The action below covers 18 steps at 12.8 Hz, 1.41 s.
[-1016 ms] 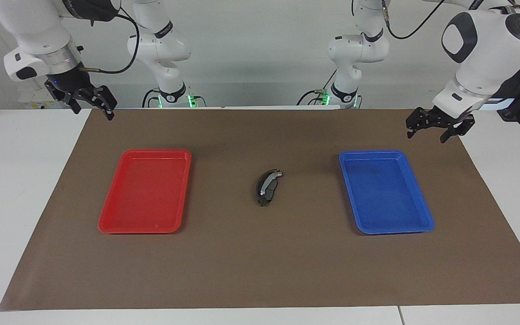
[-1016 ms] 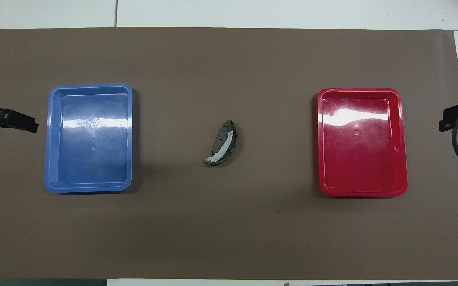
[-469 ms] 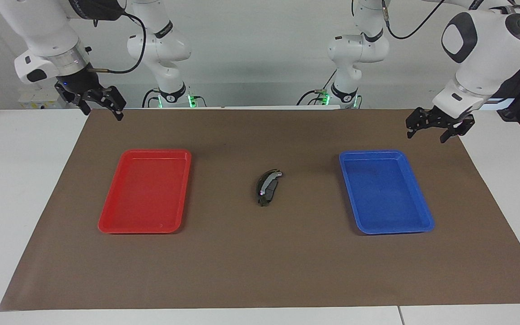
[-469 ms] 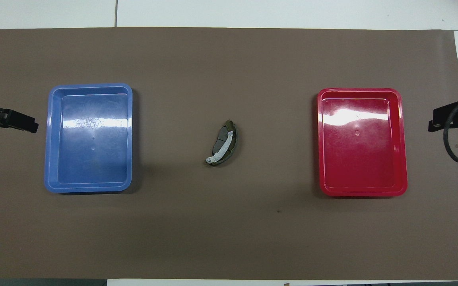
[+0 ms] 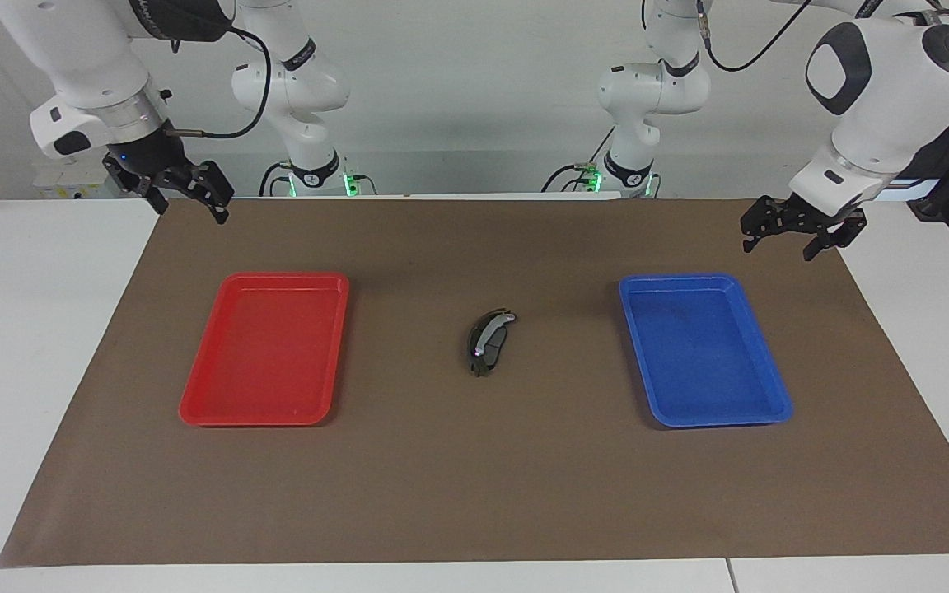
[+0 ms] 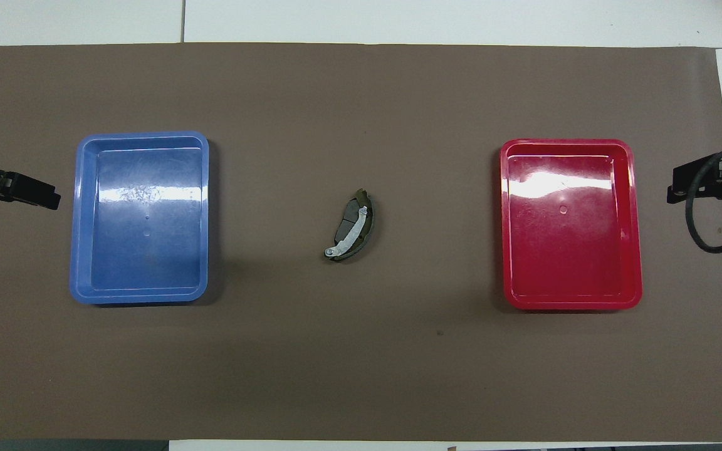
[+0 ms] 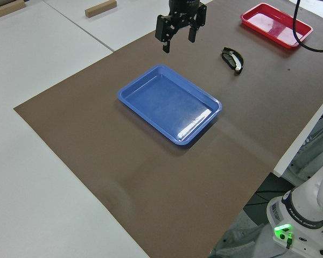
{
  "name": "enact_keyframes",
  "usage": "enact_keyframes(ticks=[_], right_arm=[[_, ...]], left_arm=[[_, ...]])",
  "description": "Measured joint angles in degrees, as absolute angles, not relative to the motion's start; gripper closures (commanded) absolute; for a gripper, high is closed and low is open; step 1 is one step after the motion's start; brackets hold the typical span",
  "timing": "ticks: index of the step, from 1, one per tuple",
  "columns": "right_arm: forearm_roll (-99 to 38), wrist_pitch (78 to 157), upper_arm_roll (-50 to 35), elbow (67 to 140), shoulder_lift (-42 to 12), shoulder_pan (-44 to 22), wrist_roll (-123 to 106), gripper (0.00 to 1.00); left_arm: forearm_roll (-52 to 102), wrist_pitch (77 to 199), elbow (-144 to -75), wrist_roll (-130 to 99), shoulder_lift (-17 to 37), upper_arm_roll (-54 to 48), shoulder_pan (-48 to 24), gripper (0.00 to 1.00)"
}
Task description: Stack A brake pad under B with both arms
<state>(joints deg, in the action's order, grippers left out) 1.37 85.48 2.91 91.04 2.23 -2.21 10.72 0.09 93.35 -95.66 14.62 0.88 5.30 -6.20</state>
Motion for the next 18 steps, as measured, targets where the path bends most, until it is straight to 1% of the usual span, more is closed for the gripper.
enact_keyframes(ticks=[7,13,18], right_arm=[[2.8,84.9,3.0,90.9,2.2,-3.0,8.6,0.01],[4.0,82.3,3.0,87.6,2.2,-2.9,8.4,0.01],[2.6,82.1,3.0,87.4,1.7,-2.9,8.4,0.01]], left_arm=[[0.1,93.4,-95.7,14.6,0.9,5.3,-6.2,0.0],[0.1,93.4,-95.7,14.6,0.9,5.3,-6.2,0.0],[0.1,93.4,-95.7,14.6,0.9,5.3,-6.2,0.0]])
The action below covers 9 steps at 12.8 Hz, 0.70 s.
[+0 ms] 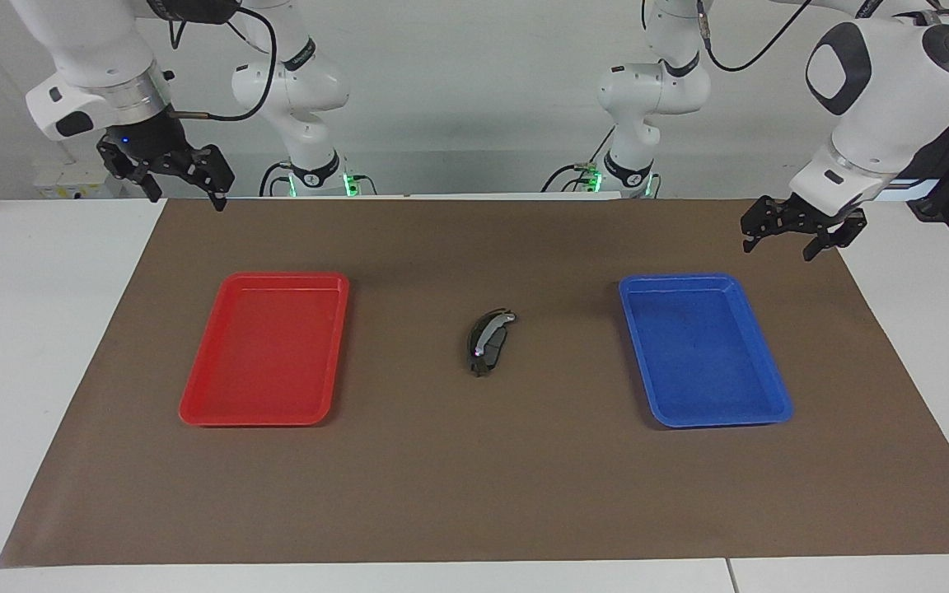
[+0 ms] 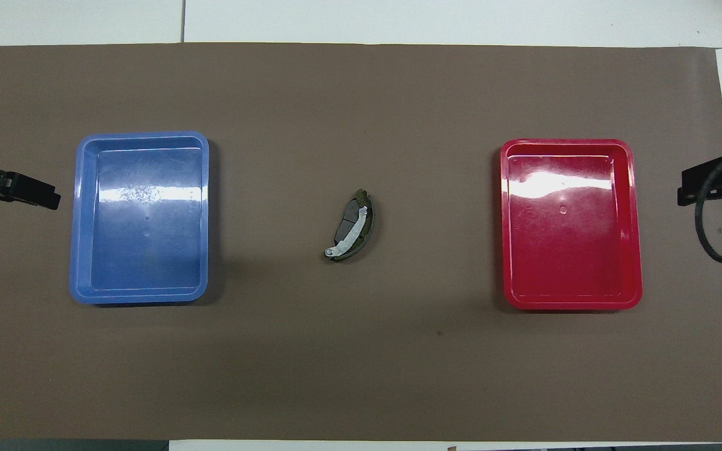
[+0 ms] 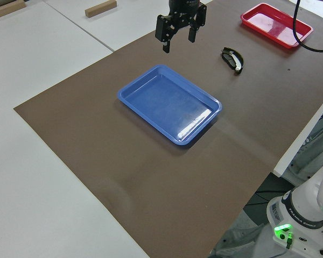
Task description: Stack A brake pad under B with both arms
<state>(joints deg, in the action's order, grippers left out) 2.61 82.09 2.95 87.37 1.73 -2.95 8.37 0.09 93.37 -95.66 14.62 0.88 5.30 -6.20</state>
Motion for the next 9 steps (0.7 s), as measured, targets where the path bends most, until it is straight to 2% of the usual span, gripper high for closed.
enact_keyframes(ticks=[9], right_arm=[[2.4,82.1,2.9,87.4,1.3,-3.1,8.4,0.01]], left_arm=[[0.1,93.4,-95.7,14.6,0.9,5.3,-6.2,0.0]])
